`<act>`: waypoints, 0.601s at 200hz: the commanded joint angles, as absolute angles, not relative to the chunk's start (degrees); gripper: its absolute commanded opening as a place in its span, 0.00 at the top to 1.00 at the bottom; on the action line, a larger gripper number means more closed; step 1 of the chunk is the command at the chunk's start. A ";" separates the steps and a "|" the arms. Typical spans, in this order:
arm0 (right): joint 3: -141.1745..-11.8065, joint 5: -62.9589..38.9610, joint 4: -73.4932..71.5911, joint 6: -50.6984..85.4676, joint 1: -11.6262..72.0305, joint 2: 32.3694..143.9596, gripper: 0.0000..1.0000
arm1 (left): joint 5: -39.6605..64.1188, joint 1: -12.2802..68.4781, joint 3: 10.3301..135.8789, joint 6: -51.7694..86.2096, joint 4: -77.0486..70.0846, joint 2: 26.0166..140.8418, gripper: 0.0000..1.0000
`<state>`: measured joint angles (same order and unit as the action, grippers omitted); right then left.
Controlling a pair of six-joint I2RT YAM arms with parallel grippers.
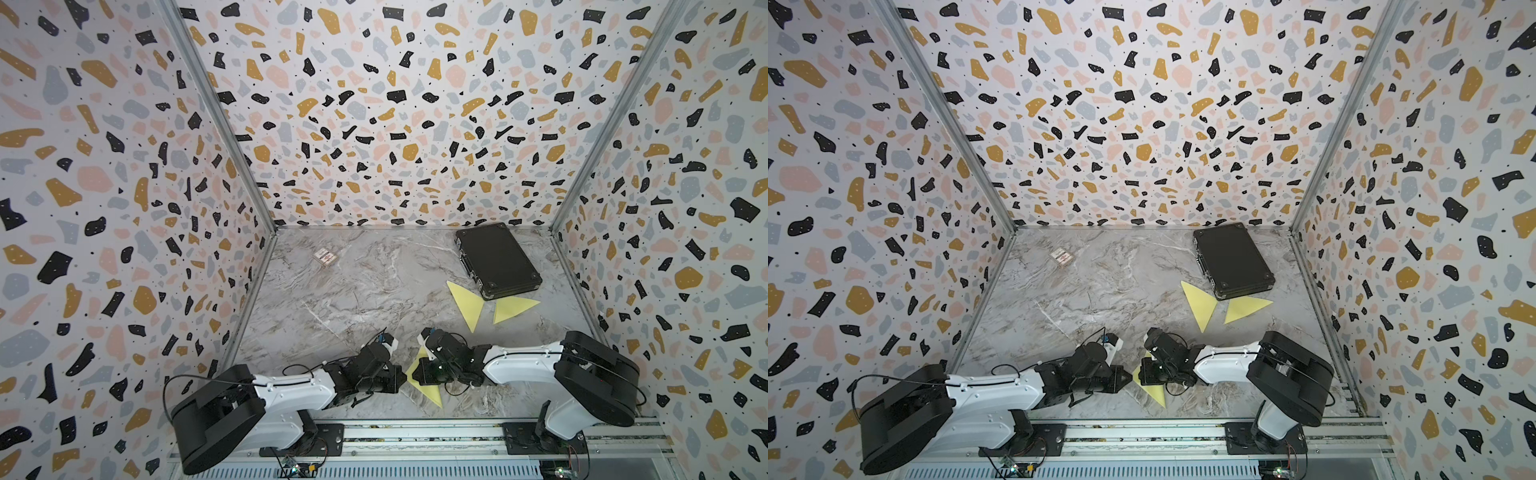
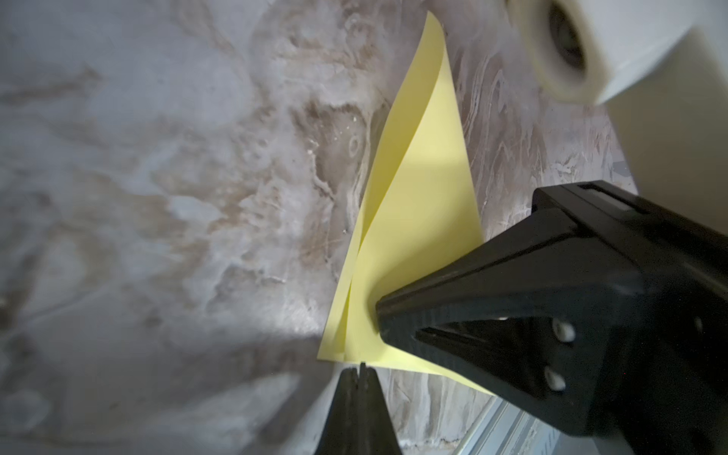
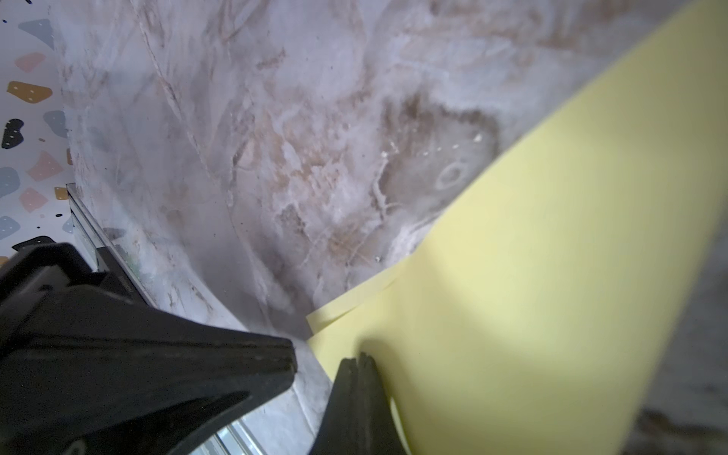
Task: Fold the square paper diagonally
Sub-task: Fold the paper at the center of the board.
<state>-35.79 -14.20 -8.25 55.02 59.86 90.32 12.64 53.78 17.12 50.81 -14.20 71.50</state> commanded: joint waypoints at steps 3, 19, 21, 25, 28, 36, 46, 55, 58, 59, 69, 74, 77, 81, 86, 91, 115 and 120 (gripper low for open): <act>-34.28 -12.35 -1.74 54.84 59.94 89.65 1.00 | 13.18 54.06 18.90 50.71 -18.46 73.14 1.00; -34.28 -12.17 -1.50 54.76 59.94 89.47 1.00 | 13.60 54.11 18.98 50.80 -18.98 73.81 1.00; -34.28 -12.14 -1.49 54.76 59.94 89.47 1.00 | 13.55 54.07 19.05 50.80 -18.98 73.80 1.00; -34.28 -12.13 -1.42 54.74 59.94 89.46 1.00 | 13.49 54.11 19.07 50.80 -18.88 73.78 1.00; -34.28 -12.13 -1.39 54.75 59.94 89.47 1.00 | 13.39 54.14 19.00 50.80 -18.83 73.68 1.00; -34.28 -12.13 -1.49 54.76 59.94 89.47 1.00 | 12.84 54.06 18.98 50.80 -18.41 73.41 1.00; -34.28 -12.12 -1.58 54.76 59.94 89.54 1.00 | 12.61 54.10 19.07 50.80 -18.19 73.10 1.00; -34.28 -12.13 -1.66 54.76 59.94 89.64 1.00 | 12.74 54.08 19.16 50.80 -18.25 73.02 1.00; -34.28 -12.17 -1.71 54.76 59.94 89.72 1.00 | 12.82 54.06 19.18 50.88 -18.34 73.01 1.00; -34.28 -12.19 -1.69 54.80 59.94 89.73 1.00 | 12.83 54.05 19.21 50.93 -18.40 73.02 1.00; -34.19 -12.30 -1.87 54.84 59.94 89.91 1.00 | 13.05 54.16 19.25 51.23 -19.11 73.14 1.00; -34.19 -12.30 -1.93 54.84 59.94 89.98 1.00 | 13.22 54.14 19.25 51.32 -19.47 73.31 1.00; -34.19 -12.30 -1.93 54.84 59.94 89.99 1.00 | 13.33 54.14 19.32 51.32 -19.64 73.45 1.00; -34.19 -12.31 -1.89 54.84 59.94 90.00 1.00 | 13.44 54.14 19.40 51.33 -19.81 73.62 1.00; -34.19 -12.30 -1.93 54.84 59.94 90.00 1.00 | 13.53 54.14 19.55 51.37 -19.86 73.83 1.00; -34.19 -12.32 -1.92 54.84 59.94 90.00 1.00 | 13.53 54.18 19.60 51.40 -19.91 74.06 1.00; -34.01 -12.32 -2.02 54.93 59.94 89.74 1.00 | 13.87 54.23 19.60 51.66 -21.06 75.40 1.00; -34.01 -12.31 -1.91 54.93 59.94 89.61 1.00 | 13.97 54.26 19.68 51.68 -21.18 75.69 1.00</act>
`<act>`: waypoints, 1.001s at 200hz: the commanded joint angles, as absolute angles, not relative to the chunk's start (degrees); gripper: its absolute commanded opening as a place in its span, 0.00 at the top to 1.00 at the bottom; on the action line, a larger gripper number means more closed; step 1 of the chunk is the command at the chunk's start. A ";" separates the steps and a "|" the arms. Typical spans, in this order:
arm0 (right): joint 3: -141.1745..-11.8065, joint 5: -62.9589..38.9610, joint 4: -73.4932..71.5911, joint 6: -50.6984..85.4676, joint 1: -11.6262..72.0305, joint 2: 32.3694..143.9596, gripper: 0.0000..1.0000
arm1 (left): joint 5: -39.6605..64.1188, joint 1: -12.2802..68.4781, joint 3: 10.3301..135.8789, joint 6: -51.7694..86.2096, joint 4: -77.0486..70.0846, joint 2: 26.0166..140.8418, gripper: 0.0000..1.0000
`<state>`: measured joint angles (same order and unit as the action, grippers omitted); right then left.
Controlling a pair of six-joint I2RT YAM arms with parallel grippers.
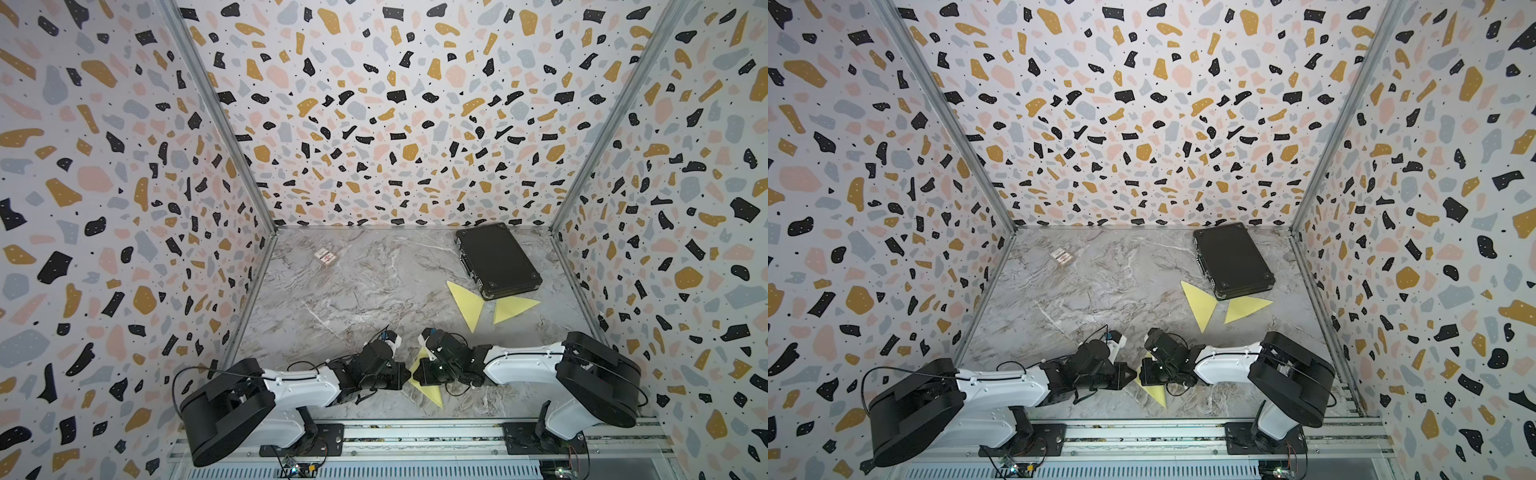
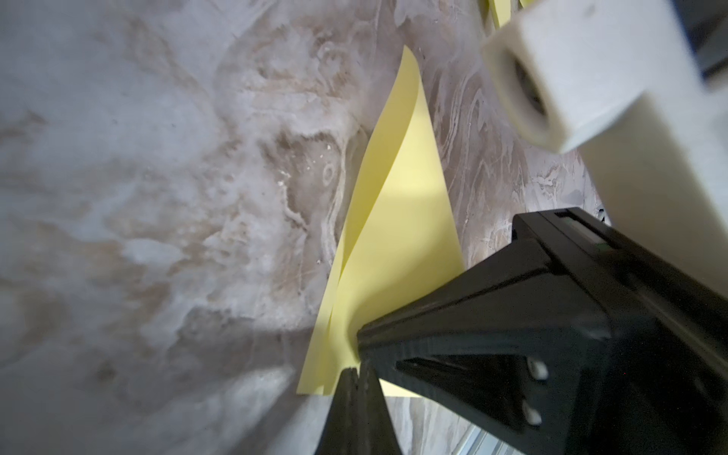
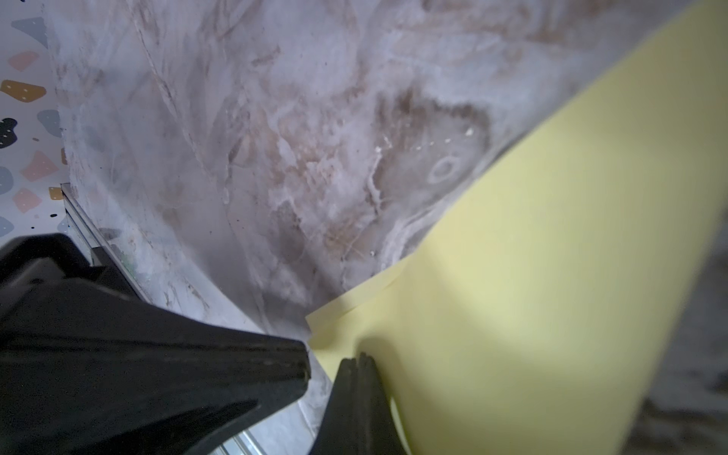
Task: Fold the square paper diagonally
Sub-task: Fold the paper at the center of the board.
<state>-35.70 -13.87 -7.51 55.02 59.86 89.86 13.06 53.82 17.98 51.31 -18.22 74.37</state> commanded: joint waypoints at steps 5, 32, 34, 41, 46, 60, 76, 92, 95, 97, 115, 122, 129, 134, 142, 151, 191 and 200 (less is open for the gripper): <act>-34.01 -12.23 -1.86 54.93 59.94 89.60 1.00 | 13.97 54.27 19.69 51.68 -21.05 76.01 1.00; -34.02 -12.22 -1.93 54.91 59.94 89.45 1.00 | 13.56 54.31 19.43 51.85 -21.37 77.89 1.00; -34.01 -12.22 -1.91 54.88 59.94 89.47 1.00 | 13.54 54.29 19.47 51.81 -21.40 78.10 1.00; -34.02 -12.22 -1.89 54.93 59.94 89.47 1.00 | 13.54 54.25 19.51 51.85 -21.36 78.66 1.00; -34.01 -12.22 -1.97 54.93 59.94 89.47 1.00 | 13.54 54.27 19.43 51.92 -21.28 79.04 1.00; -34.00 -12.13 -2.02 55.02 59.90 89.47 1.00 | 13.46 54.25 19.12 52.16 -21.26 80.01 1.00; -34.01 -12.04 -1.98 55.28 59.94 89.47 1.00 | 13.19 54.24 18.43 52.52 -20.98 80.58 1.00; -34.02 -11.89 -2.26 56.23 59.94 89.39 1.00 | 12.44 54.30 17.70 52.62 -19.87 80.85 1.00; -34.06 -11.78 -2.34 56.47 59.93 89.38 1.00 | 12.20 54.36 17.60 52.64 -19.41 80.91 1.00; -34.10 -11.78 -2.43 56.71 59.94 89.38 1.00 | 12.04 54.35 17.52 52.65 -19.20 80.87 1.00; -34.53 -10.96 -2.07 57.85 59.94 89.08 1.00 | 10.16 54.38 17.02 52.73 -16.26 80.79 1.00; -34.70 -10.49 -1.87 58.13 59.94 88.82 1.00 | 9.26 54.32 16.81 52.80 -14.91 80.77 1.00; -34.88 -9.91 -1.45 58.35 59.94 88.41 1.00 | 8.09 54.31 16.79 52.95 -13.40 80.60 1.00; -34.96 -9.43 -1.10 58.52 59.94 88.09 1.00 | 7.26 54.32 16.87 53.10 -11.92 80.60 1.00; -35.11 -8.79 -0.50 58.75 59.94 87.61 1.00 | 6.10 54.33 17.04 53.02 -10.25 80.73 1.00; -35.16 -8.14 0.03 59.05 59.94 86.99 1.00 | 5.32 54.32 17.05 53.00 -9.23 81.05 1.00; -34.99 -5.80 2.11 59.50 59.86 83.76 0.95 | 1.85 54.32 18.62 53.10 -4.31 83.37 1.00; -34.79 -4.85 4.38 59.50 59.85 82.96 0.94 | 1.25 54.32 18.55 53.11 -3.96 83.64 1.00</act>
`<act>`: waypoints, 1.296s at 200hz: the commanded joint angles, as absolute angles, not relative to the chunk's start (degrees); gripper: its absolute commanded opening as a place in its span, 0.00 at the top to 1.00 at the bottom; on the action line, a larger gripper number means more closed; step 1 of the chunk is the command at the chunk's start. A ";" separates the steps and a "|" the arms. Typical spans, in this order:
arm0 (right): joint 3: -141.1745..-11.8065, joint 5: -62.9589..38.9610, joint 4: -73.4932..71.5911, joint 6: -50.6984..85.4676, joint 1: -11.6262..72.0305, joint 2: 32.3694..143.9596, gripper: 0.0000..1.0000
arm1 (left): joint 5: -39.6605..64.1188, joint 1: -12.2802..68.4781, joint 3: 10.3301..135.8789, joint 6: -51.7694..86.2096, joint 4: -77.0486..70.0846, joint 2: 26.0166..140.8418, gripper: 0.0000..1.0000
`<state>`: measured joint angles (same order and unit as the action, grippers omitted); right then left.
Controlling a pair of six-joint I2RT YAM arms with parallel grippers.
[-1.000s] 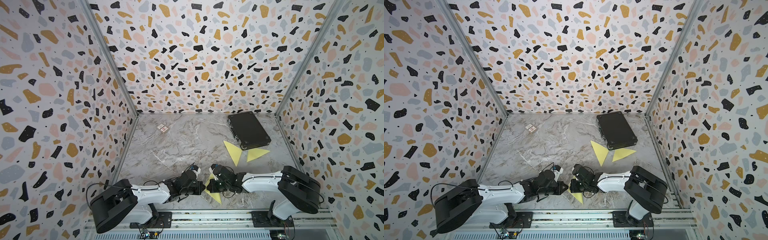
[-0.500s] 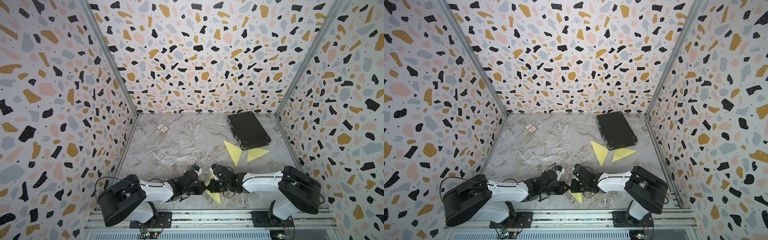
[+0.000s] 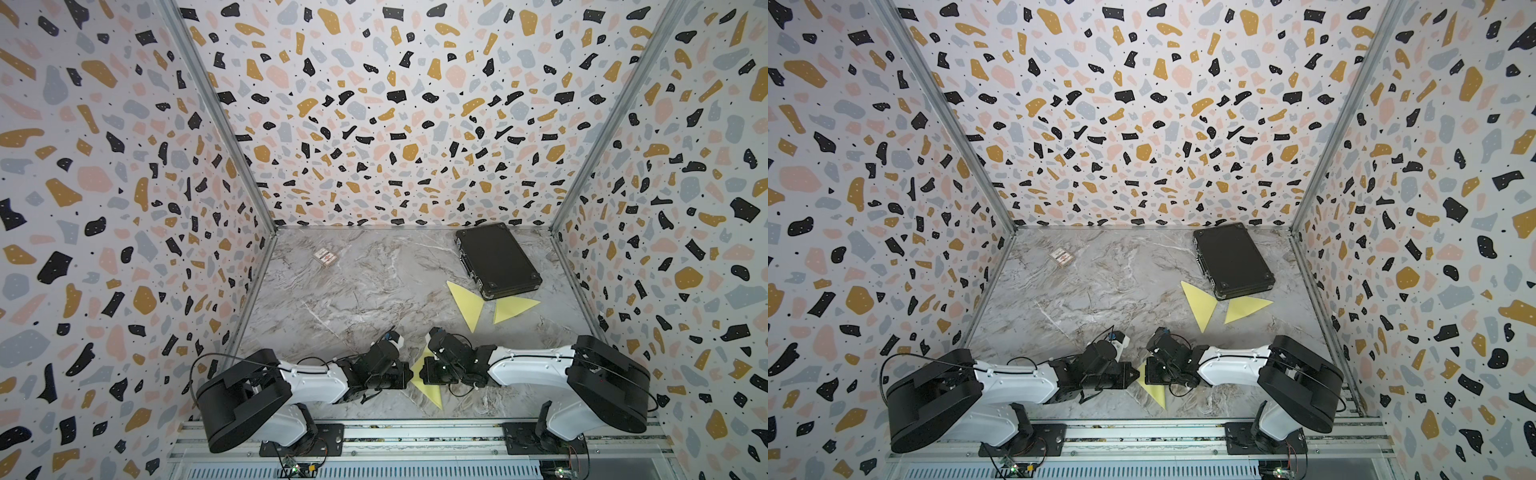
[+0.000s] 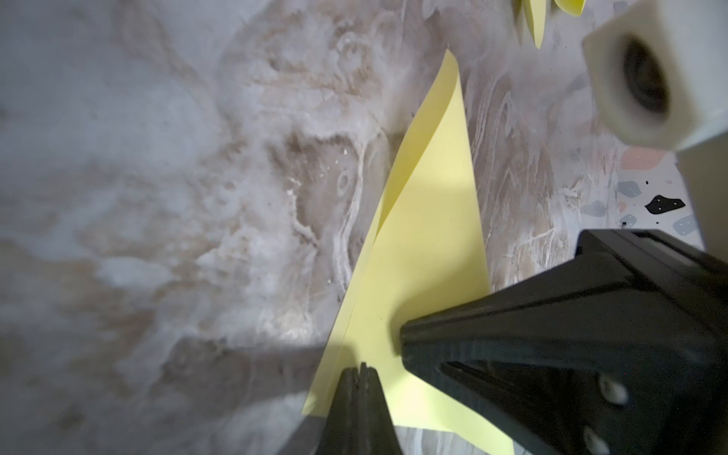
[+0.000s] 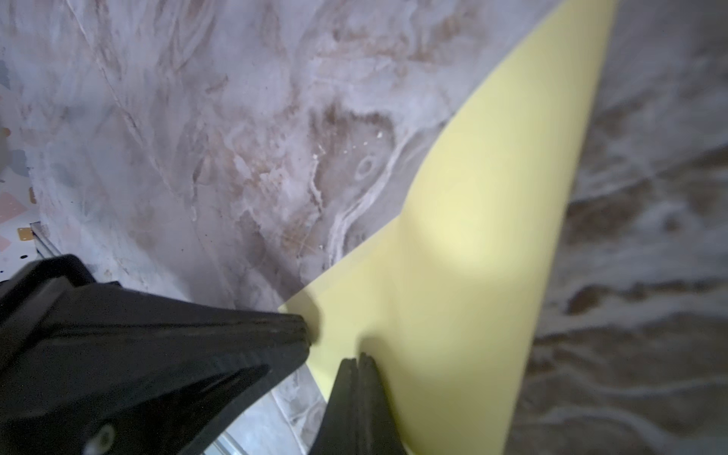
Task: Fold the square paper diagonally
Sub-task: Fold the paper at the center of the board.
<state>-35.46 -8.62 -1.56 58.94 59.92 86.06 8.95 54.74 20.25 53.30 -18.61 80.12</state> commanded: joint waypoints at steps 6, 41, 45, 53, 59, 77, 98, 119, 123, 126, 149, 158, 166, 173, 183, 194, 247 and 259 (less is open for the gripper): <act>-34.51 -4.22 4.85 59.59 59.78 82.44 0.94 | 1.13 54.32 18.55 53.09 -3.96 83.83 1.00; -33.06 -3.25 5.91 59.76 58.99 81.12 0.92 | 0.74 54.32 18.98 52.92 -3.27 85.72 1.00; -32.84 -3.33 5.82 59.77 58.85 81.12 0.92 | 0.67 54.32 19.05 52.91 -3.21 85.97 1.00; -32.45 -3.34 5.77 59.77 58.67 81.15 0.92 | 0.41 54.32 19.24 52.85 -2.80 86.46 1.00; -32.14 -3.43 5.72 59.77 58.50 81.04 0.92 | 0.22 54.34 19.38 52.83 -2.49 86.71 1.00; -31.12 -3.52 5.95 59.77 57.80 80.49 0.92 | -0.24 54.32 19.60 52.68 -1.76 87.27 1.00; -29.71 -3.30 6.69 59.59 56.73 78.59 0.92 | -0.52 54.34 19.68 52.80 -1.51 87.62 1.00; -28.73 -2.47 8.41 58.94 55.69 75.97 0.92 | -0.53 54.32 19.82 52.59 -1.43 87.89 1.00; -28.59 -2.40 8.74 58.76 55.50 75.42 0.91 | -0.53 54.32 19.86 52.51 -1.45 87.93 1.00; -28.42 -2.38 8.96 58.67 55.35 75.07 0.91 | -0.46 54.32 19.86 52.53 -1.41 87.97 1.00; -27.48 -4.96 7.12 57.90 54.20 72.60 0.90 | 0.00 54.37 19.86 52.07 -1.82 88.07 1.00; -27.29 -6.44 5.85 57.26 53.82 71.83 0.88 | 0.17 54.33 19.78 52.03 -1.92 87.99 1.00; -27.35 -7.59 4.99 56.71 53.37 71.37 0.85 | 0.26 54.32 19.78 51.90 -1.93 87.90 1.00; -27.22 -8.66 3.95 56.29 52.90 71.05 0.83 | 0.33 54.32 19.69 51.86 -1.93 87.81 1.00; -27.01 -10.23 2.71 55.71 52.30 71.16 0.74 | 0.44 54.36 19.60 51.86 -2.10 87.72 1.00; -26.94 -11.64 -0.33 54.74 51.91 71.76 0.64 | 0.74 54.37 19.43 51.77 -2.41 87.63 1.00; -25.22 -16.40 -6.32 54.49 49.35 75.70 0.57 | 1.32 54.40 19.07 51.77 -3.34 86.87 1.00; -24.50 -16.52 -6.85 54.20 48.51 75.59 0.57 | 1.50 54.48 19.07 51.77 -3.42 86.75 1.00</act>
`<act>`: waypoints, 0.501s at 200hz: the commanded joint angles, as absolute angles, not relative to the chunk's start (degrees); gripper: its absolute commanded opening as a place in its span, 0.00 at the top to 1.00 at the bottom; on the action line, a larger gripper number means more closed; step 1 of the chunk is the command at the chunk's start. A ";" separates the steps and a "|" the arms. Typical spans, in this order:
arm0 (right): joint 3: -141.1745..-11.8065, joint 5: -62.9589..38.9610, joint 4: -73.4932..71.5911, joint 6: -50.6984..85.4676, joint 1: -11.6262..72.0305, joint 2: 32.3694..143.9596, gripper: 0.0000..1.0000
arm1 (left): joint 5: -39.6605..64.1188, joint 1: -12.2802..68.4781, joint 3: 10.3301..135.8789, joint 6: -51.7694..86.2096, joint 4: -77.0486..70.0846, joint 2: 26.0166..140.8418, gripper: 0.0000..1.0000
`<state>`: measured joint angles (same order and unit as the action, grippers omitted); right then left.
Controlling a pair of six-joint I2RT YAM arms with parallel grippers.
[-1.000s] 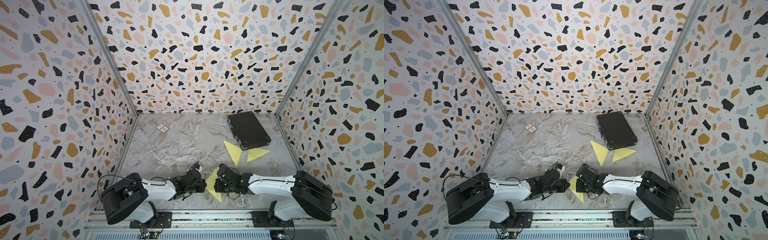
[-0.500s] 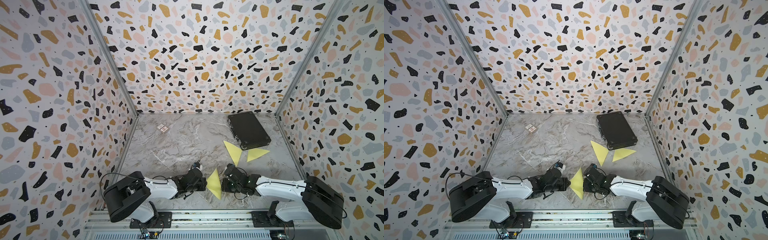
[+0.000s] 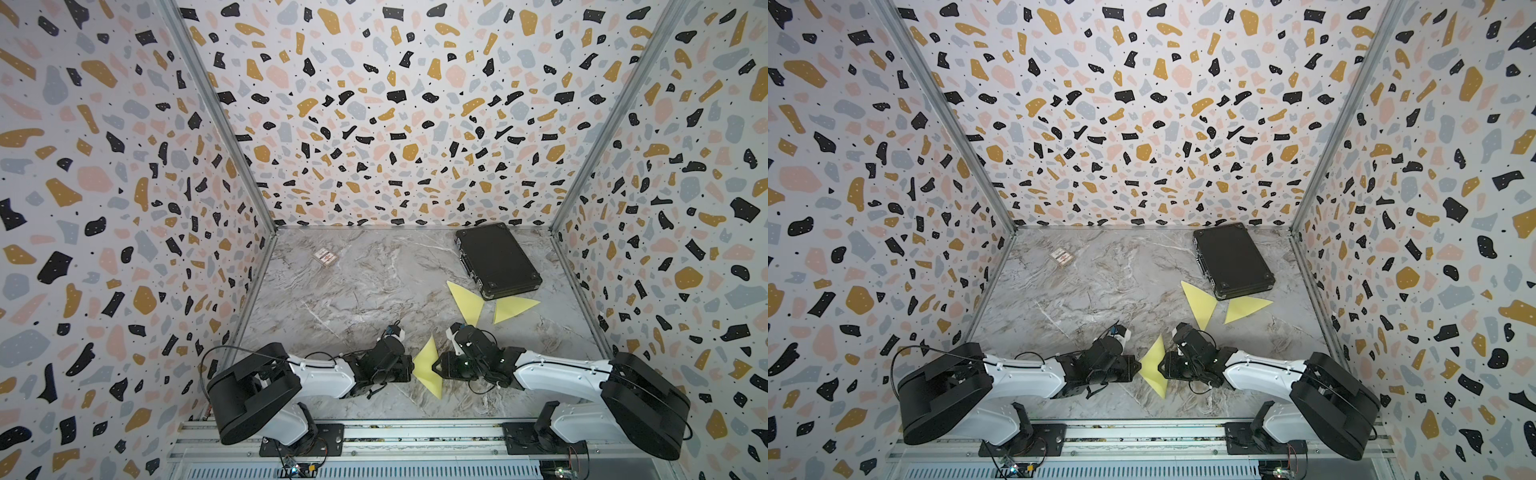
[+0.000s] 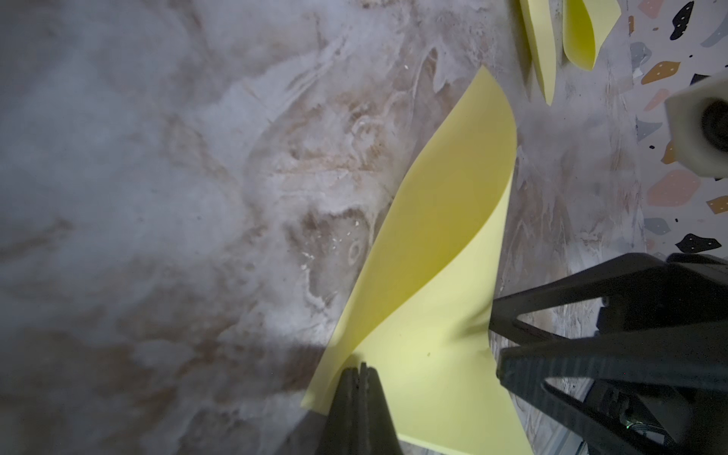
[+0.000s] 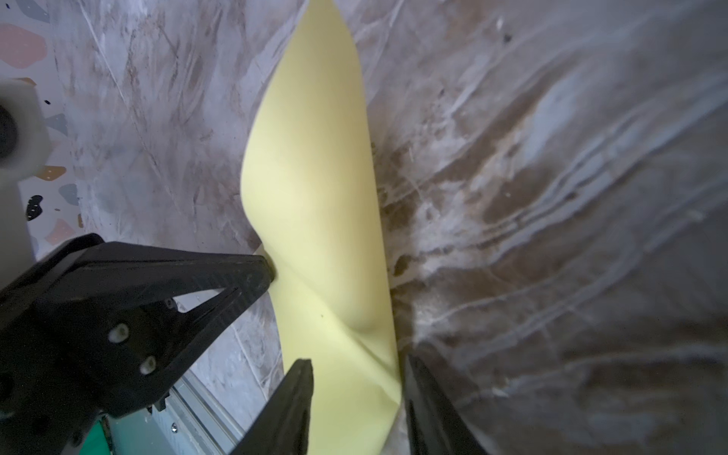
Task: Fold the square paper diagonally
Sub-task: Fold the paper at the center of the board.
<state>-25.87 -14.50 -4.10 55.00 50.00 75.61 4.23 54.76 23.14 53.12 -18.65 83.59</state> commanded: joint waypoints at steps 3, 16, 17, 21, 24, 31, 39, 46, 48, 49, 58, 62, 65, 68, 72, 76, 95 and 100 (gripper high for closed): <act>-24.38 -16.45 -6.73 54.01 48.33 75.51 0.57 | 1.56 54.41 19.07 51.77 -3.47 86.75 1.00; -24.04 -15.98 -5.62 53.00 47.58 75.34 0.57 | 1.61 54.42 19.16 51.68 -3.43 86.68 1.00; -24.02 -15.99 -5.58 52.91 47.52 75.33 0.57 | 1.64 54.45 19.16 51.68 -3.43 86.67 1.00; -23.87 -15.97 -5.50 52.71 47.34 75.32 0.57 | 1.69 54.42 19.15 51.68 -3.43 86.65 1.00; -23.70 -16.06 -5.61 52.70 47.29 75.36 0.56 | 1.72 54.41 19.16 51.61 -3.38 86.58 1.00; -23.28 -16.58 -6.48 52.56 47.16 75.53 0.56 | 1.67 54.47 19.16 51.57 -3.34 86.65 1.00; -22.80 -17.66 -8.07 52.68 47.11 75.98 0.56 | 1.68 54.41 19.08 51.59 -3.25 86.58 1.00; -22.46 -18.66 -9.66 52.81 47.11 76.55 0.56 | 1.69 54.47 19.07 51.60 -3.25 86.62 1.00; -22.36 -18.99 -10.06 52.86 47.09 76.73 0.56 | 1.68 54.44 19.07 51.59 -3.25 86.58 1.00; -22.30 -19.21 -10.39 52.89 47.10 76.86 0.56 | 1.67 54.42 19.07 51.59 -3.25 86.58 1.00; -21.87 -20.70 -12.97 53.06 47.11 77.92 0.57 | 1.67 54.48 19.04 51.67 -3.34 86.64 1.00; -21.68 -21.23 -14.11 53.30 47.11 78.42 0.57 | 1.67 54.41 19.07 51.67 -3.34 86.64 1.00; -21.56 -21.66 -15.00 53.53 47.04 78.79 0.57 | 1.67 54.42 19.07 51.68 -3.34 86.59 1.00; -21.39 -22.18 -15.89 53.72 47.01 79.10 0.57 | 1.74 54.41 19.07 51.68 -3.34 86.57 1.00; -21.08 -22.80 -17.36 54.05 46.93 79.62 0.57 | 1.76 54.42 19.07 51.72 -3.34 86.59 1.00; -20.82 -23.44 -18.78 54.33 46.87 80.06 0.57 | 1.80 54.40 19.07 51.70 -3.38 86.51 1.00; -19.73 -25.87 -24.61 55.57 46.02 81.68 0.58 | 1.93 54.48 18.98 51.76 -3.35 86.22 1.00; -19.53 -26.27 -25.66 55.79 45.82 81.94 0.58 | 1.96 54.43 18.98 51.77 -3.34 86.15 1.00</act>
<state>-21.65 -22.48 -19.42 54.39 46.72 79.88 4.32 54.76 22.98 52.93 -18.92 83.29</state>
